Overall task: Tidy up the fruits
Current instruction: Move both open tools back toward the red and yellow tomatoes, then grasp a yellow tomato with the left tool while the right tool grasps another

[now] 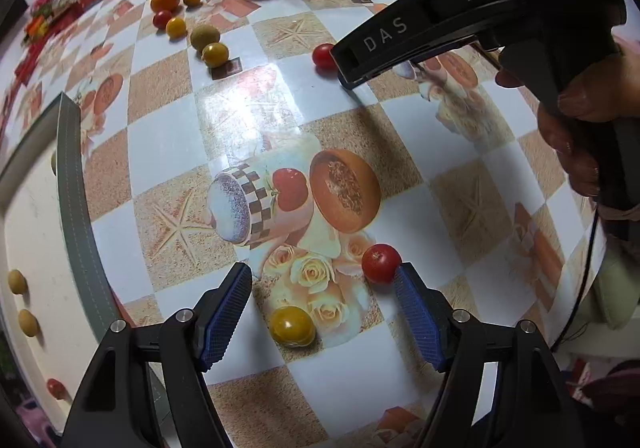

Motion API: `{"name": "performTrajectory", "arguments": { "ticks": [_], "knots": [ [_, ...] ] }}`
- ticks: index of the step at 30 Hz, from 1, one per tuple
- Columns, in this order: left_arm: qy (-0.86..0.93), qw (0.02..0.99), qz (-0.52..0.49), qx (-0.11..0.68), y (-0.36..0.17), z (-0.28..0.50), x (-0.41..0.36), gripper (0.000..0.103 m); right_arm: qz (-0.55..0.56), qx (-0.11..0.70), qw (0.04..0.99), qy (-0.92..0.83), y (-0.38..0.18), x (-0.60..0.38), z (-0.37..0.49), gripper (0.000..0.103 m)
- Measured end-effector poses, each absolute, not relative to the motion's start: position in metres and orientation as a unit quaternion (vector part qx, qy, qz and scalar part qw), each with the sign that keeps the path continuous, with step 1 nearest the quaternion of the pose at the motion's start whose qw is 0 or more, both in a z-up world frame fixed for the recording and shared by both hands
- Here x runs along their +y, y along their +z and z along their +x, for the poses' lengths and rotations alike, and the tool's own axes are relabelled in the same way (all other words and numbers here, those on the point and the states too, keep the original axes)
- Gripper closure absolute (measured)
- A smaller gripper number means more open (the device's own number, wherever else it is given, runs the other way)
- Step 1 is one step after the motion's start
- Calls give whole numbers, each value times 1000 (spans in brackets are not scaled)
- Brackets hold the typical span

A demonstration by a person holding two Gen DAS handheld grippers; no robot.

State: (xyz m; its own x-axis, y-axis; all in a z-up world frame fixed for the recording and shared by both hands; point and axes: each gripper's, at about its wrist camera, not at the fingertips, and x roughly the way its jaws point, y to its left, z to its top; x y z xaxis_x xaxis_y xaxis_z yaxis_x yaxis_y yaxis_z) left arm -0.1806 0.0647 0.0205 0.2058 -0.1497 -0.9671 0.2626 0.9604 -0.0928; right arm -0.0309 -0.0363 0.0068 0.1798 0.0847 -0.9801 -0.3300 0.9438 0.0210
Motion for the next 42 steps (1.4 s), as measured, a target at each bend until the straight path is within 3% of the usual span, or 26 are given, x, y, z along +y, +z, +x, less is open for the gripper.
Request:
{"name": "performTrajectory", "arguments": {
  "ticks": [3,7,9,19,23,25,28,33,42],
  "knots": [
    [-134,772,27,621,20,-178,70,30,-112,616,766,148,12,-23,-19,38],
    [-129,769,15,626,18,-179,81,30,-114,605,770,168,16,-15,-8,72],
    [-128,766,13,630,17,-178,85,30,-99,610,765,184,18,-13,-4,81],
    [-146,757,59,634,13,-197,80,37,-71,621,761,174,23,-25,-6,81],
    [-140,758,76,632,9,-197,75,52,-54,627,759,168,14,-31,-25,81],
    [-141,760,69,630,10,-190,72,72,-44,630,757,165,14,-34,-29,81],
    [-138,757,31,638,11,-178,77,81,-29,635,755,160,17,-43,-37,81],
    [-129,750,-23,648,11,-177,98,80,-3,640,753,154,24,-55,-49,81],
    [-128,751,-22,647,19,-172,104,80,17,649,744,158,31,-63,-75,81]
  ]
}}
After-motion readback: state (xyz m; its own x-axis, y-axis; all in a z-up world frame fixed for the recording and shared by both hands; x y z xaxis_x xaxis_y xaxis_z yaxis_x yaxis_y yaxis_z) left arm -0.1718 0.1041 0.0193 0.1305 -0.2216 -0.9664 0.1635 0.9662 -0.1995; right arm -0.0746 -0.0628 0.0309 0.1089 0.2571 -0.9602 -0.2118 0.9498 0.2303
